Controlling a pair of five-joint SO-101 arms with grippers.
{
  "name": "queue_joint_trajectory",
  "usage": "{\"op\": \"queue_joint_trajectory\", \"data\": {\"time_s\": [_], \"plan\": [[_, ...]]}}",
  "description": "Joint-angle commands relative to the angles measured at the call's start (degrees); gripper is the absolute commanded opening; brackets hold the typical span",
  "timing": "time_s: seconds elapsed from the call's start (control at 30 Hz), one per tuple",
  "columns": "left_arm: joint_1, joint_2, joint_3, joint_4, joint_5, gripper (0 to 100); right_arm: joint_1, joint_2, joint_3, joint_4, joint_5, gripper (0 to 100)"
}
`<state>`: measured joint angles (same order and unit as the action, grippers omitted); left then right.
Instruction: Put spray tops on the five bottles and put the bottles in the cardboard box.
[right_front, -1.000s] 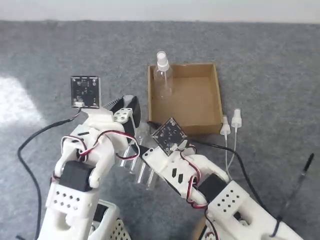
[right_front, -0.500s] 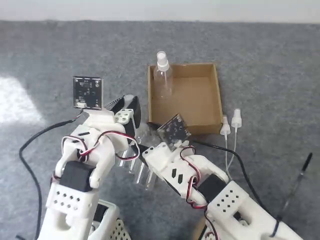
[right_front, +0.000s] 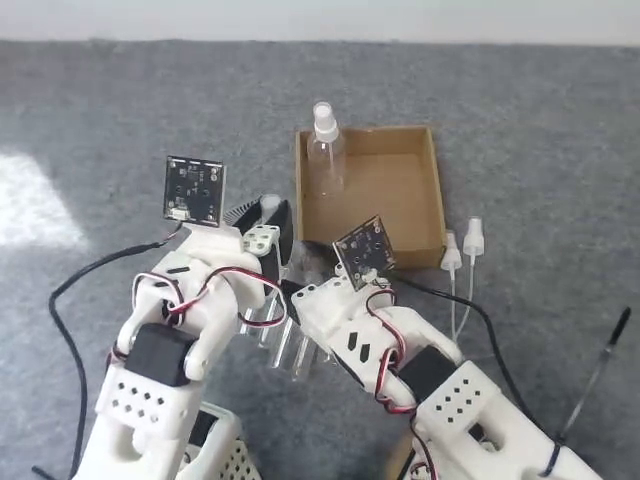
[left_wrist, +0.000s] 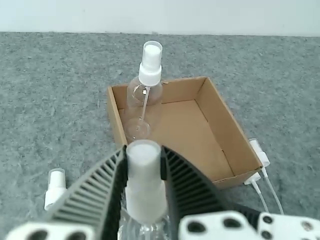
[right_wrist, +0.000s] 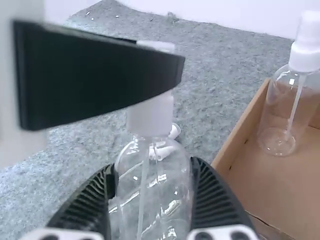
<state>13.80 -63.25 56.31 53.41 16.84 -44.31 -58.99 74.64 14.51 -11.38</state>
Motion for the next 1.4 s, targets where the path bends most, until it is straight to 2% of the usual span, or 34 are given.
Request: {"op": "queue_joint_trajectory", "data": {"time_s": [0.0, 0.2, 0.4, 0.63, 0.8, 1.0, 1.23, 1.37], "plan": [[-0.4, -0.3, 0.5, 0.9, -0.7, 7, 3.7, -2.5, -2.7, -3.1, -1.2, 0.6], [-1.2, -0.3, -1.1, 1.1, -0.7, 18, 3.7, -2.5, -2.6, -3.1, -1.1, 0.6], [-6.9, -0.3, -4.4, 2.5, -0.7, 21, 3.6, -2.4, -2.6, -3.1, -1.0, 0.6], [-7.5, -0.3, -8.5, 9.3, -0.7, 27, 3.9, -2.0, -2.8, -3.1, -0.9, 0.6], [-7.6, -0.4, -8.7, 10.4, -2.0, 27, 6.1, -2.0, -4.4, -2.6, -0.8, 0.6], [-7.3, -11.5, -3.6, 10.1, -5.0, 27, 13.8, -1.9, -9.7, -2.5, -0.7, 0.6], [-6.5, -28.3, 7.6, 6.2, -10.9, 27, 14.0, -1.6, -16.4, 0.0, 5.5, 0.6], [1.3, -28.9, 8.6, 7.9, -13.0, 27, 14.0, 4.1, -26.3, 5.8, 5.5, 0.6]]}}
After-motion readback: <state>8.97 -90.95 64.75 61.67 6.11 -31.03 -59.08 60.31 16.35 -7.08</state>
